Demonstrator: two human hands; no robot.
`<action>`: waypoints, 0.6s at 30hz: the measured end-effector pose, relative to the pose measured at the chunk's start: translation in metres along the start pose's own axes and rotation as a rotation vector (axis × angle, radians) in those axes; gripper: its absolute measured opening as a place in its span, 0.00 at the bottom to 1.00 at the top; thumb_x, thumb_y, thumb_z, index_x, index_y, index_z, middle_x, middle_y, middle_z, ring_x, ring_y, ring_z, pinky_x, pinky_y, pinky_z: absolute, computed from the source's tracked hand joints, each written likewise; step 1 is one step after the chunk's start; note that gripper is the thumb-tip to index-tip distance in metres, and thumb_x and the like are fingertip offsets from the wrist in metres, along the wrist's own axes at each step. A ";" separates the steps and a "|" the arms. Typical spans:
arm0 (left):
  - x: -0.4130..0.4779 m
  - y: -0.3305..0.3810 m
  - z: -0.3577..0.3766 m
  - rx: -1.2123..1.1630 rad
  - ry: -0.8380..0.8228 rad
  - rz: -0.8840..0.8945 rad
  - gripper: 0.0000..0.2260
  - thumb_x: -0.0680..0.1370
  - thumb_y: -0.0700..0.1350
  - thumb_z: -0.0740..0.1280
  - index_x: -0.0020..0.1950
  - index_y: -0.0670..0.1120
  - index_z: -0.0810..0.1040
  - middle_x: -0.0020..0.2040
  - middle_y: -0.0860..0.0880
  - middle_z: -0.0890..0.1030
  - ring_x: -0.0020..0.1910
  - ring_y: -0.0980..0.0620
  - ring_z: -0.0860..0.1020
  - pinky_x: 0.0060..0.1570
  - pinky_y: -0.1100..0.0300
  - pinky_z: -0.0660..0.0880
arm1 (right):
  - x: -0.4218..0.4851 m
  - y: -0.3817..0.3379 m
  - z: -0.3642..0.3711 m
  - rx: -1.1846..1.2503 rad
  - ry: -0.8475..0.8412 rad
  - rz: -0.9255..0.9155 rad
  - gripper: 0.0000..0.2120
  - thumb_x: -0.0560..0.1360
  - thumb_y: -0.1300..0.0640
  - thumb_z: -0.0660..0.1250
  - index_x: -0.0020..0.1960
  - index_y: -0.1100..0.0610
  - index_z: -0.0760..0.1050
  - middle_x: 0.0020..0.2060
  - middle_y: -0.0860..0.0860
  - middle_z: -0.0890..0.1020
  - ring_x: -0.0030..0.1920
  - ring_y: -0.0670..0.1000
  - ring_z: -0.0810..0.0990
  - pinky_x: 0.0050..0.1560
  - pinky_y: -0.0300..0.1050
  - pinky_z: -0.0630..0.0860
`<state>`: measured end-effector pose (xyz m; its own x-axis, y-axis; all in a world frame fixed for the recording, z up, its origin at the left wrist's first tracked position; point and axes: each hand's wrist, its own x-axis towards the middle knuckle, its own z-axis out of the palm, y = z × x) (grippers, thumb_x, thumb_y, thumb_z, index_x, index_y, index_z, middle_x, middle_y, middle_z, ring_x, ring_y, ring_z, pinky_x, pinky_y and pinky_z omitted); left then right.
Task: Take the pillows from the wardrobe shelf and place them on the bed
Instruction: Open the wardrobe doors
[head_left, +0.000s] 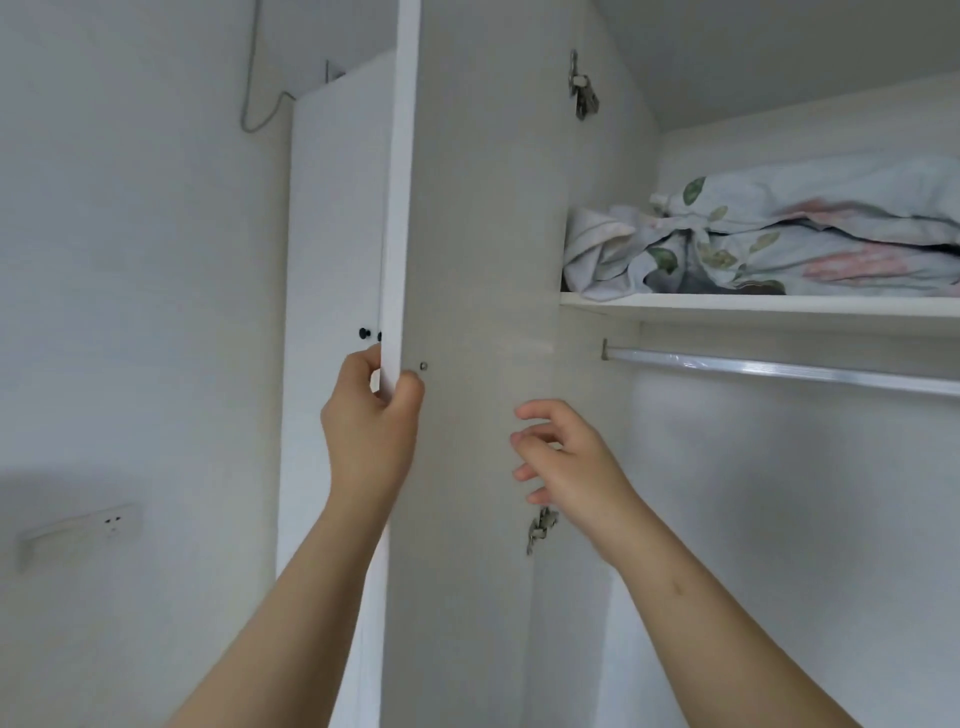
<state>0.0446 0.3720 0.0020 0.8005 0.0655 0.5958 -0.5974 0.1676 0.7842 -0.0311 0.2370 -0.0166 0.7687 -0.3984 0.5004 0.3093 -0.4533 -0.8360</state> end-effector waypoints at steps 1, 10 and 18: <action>0.007 -0.004 -0.005 0.018 0.011 0.000 0.05 0.76 0.41 0.62 0.49 0.50 0.73 0.35 0.58 0.73 0.24 0.69 0.71 0.23 0.78 0.66 | 0.002 -0.001 0.006 0.003 -0.002 0.001 0.09 0.76 0.58 0.63 0.46 0.42 0.71 0.44 0.48 0.76 0.40 0.50 0.77 0.37 0.44 0.73; 0.031 -0.022 -0.023 0.185 0.080 0.001 0.20 0.75 0.37 0.57 0.66 0.46 0.69 0.52 0.48 0.78 0.43 0.49 0.77 0.40 0.59 0.70 | 0.016 -0.002 0.025 -0.012 -0.029 0.025 0.07 0.76 0.57 0.63 0.52 0.46 0.72 0.44 0.46 0.76 0.41 0.50 0.78 0.40 0.43 0.75; 0.012 -0.016 0.012 0.409 0.004 0.372 0.22 0.71 0.41 0.59 0.66 0.39 0.70 0.69 0.41 0.69 0.72 0.42 0.62 0.71 0.52 0.59 | 0.016 0.001 0.001 -0.036 0.022 0.022 0.07 0.76 0.57 0.63 0.51 0.46 0.73 0.45 0.47 0.76 0.41 0.50 0.78 0.41 0.44 0.76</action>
<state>0.0634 0.3580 -0.0013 0.5316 0.0510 0.8455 -0.8094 -0.2636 0.5248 -0.0181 0.2316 -0.0098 0.7623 -0.4256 0.4876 0.2721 -0.4727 -0.8381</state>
